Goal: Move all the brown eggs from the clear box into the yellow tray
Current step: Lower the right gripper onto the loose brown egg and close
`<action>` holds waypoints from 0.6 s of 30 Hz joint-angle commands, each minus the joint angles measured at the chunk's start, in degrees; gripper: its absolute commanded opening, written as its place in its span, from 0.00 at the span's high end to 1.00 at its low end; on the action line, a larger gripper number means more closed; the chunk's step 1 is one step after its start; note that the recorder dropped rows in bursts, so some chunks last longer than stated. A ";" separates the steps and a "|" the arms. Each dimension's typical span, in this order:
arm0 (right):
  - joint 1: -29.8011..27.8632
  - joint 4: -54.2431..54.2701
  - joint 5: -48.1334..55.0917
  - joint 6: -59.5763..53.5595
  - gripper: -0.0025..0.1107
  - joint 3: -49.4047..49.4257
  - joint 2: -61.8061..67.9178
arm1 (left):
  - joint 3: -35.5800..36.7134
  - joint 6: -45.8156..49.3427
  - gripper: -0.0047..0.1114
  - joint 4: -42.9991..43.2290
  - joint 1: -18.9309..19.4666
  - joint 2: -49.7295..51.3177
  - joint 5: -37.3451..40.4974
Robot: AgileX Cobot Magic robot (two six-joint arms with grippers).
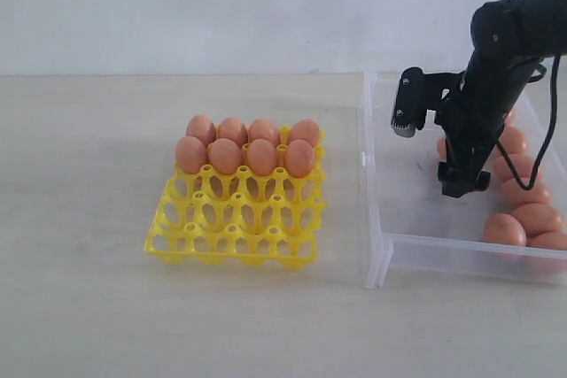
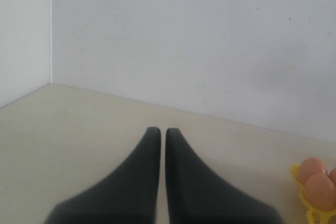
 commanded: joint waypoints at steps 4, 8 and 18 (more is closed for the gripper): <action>-2.06 -0.13 -5.84 0.12 0.16 -0.28 1.34 | -0.04 -0.51 0.93 -0.51 0.09 -0.14 -0.61; -4.91 0.24 -5.57 0.26 0.16 -0.28 1.34 | -0.04 -0.51 0.93 -0.51 0.09 -0.14 -0.61; -9.27 17.13 -4.87 -12.78 0.16 -0.28 1.34 | -0.04 -0.51 0.93 -0.51 0.09 -0.14 -0.61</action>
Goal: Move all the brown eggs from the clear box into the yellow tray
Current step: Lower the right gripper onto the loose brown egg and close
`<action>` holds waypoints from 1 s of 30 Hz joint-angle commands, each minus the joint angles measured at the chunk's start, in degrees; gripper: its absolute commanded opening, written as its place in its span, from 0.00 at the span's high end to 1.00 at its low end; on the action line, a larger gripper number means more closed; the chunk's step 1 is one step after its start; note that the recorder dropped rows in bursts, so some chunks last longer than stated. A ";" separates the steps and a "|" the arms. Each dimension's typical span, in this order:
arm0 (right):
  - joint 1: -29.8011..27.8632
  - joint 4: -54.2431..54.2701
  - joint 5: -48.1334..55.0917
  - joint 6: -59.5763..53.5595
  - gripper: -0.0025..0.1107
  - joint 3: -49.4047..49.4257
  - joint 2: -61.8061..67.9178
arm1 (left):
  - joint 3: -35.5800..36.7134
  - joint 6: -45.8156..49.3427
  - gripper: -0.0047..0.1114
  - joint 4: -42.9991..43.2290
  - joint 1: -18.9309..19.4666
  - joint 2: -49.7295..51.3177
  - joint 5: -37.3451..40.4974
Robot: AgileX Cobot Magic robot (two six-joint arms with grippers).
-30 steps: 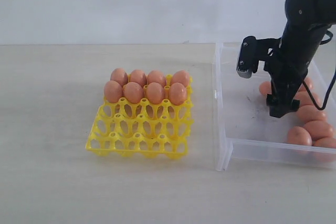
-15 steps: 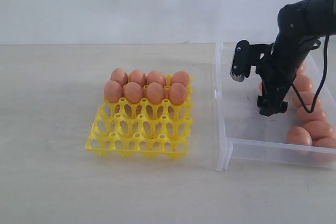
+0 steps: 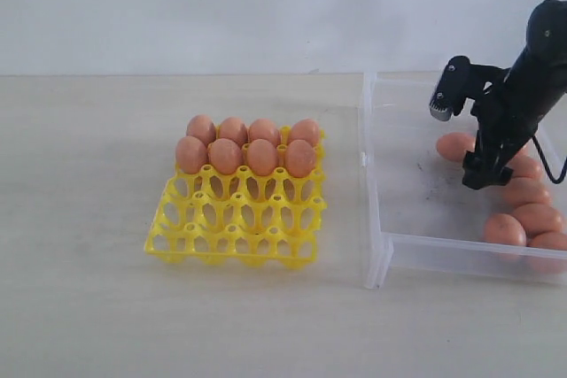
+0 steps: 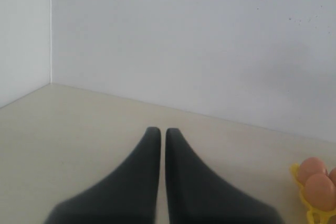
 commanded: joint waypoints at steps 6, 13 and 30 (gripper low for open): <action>-0.41 14.27 0.13 -16.34 0.15 -0.28 -0.33 | -0.04 -0.51 0.93 -0.51 0.09 -0.14 -0.61; -0.41 15.98 -2.62 -16.34 0.16 -0.28 0.55 | -0.04 -0.51 0.93 -0.51 0.09 -0.14 -0.61; -0.41 15.63 -4.48 -10.89 0.40 -0.28 4.19 | -0.04 -0.51 0.93 -0.51 0.09 -0.14 -0.61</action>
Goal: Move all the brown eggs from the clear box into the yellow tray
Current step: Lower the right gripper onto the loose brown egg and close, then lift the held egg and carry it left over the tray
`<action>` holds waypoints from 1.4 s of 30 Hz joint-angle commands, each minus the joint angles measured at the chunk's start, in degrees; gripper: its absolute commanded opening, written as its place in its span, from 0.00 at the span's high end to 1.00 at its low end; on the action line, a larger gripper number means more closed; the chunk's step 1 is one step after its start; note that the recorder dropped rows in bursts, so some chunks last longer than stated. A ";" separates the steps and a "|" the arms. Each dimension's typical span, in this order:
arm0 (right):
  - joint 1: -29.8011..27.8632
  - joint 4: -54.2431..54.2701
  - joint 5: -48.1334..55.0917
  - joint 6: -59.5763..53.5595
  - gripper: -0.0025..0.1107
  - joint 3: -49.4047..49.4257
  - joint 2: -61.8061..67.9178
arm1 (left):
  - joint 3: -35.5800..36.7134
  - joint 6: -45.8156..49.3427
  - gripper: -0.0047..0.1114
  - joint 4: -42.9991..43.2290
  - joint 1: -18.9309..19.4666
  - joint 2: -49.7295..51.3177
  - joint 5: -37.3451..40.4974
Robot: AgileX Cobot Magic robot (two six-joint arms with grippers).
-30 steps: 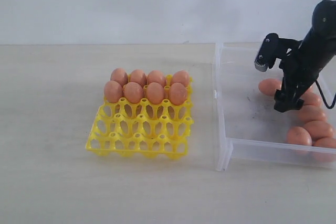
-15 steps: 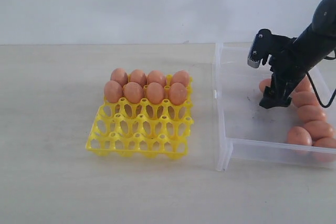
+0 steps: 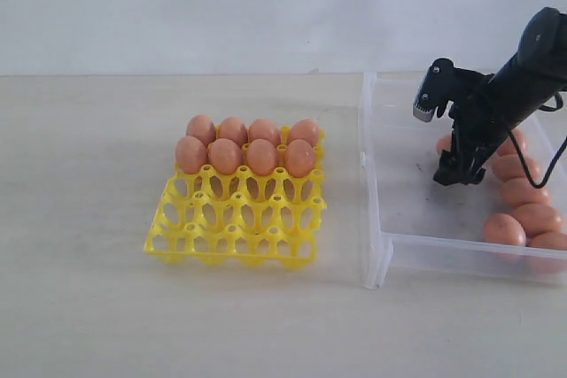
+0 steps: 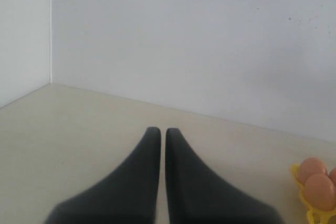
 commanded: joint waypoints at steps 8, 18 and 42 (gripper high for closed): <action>-0.05 -0.06 -0.04 19.97 0.98 0.19 0.98 | -0.04 -0.51 0.93 -0.51 0.09 -0.14 -0.61; 4.67 49.10 -40.02 15.52 0.98 8.36 -0.46 | -0.04 -0.51 0.93 -0.51 0.09 -0.14 -0.61; 31.79 -51.47 -100.24 104.95 0.98 18.86 0.96 | -0.04 -0.51 0.93 -0.51 0.09 -0.14 -0.64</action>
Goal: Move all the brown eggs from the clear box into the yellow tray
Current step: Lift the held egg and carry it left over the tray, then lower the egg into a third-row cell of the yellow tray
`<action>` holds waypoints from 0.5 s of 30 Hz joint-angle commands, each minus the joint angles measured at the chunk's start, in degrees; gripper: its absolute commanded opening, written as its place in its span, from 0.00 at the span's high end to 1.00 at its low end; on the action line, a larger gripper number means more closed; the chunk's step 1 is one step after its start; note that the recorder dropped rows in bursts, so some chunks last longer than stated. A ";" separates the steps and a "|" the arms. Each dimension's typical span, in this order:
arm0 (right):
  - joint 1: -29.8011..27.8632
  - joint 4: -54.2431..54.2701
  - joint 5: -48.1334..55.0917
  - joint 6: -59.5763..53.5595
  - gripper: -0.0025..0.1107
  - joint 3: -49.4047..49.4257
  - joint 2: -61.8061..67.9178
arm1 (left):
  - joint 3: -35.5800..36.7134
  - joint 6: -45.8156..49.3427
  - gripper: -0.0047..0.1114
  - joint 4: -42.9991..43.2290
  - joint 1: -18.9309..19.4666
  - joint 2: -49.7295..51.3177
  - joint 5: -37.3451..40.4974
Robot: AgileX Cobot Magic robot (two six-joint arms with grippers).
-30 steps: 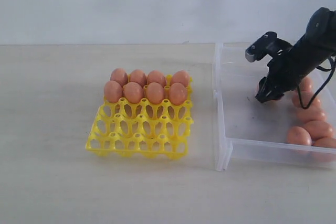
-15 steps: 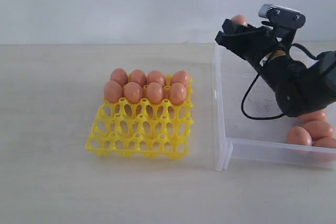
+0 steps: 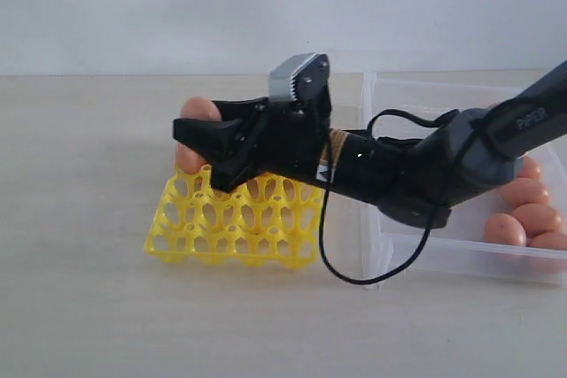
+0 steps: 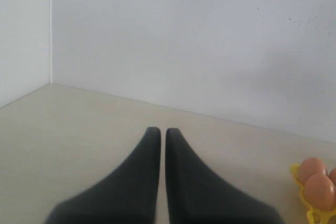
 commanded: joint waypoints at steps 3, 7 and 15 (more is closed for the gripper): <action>8.52 18.05 8.87 -0.99 0.98 -1.95 0.04 | -0.04 -0.51 0.93 -0.51 0.09 -0.14 -0.64; 12.52 25.06 14.35 -9.02 0.98 -1.95 0.04 | -0.04 -0.51 0.93 -0.51 0.09 -0.14 -0.64; 13.41 26.92 19.23 -13.85 0.98 -6.98 4.06 | -0.04 -0.51 0.93 -0.51 0.09 -0.14 -0.50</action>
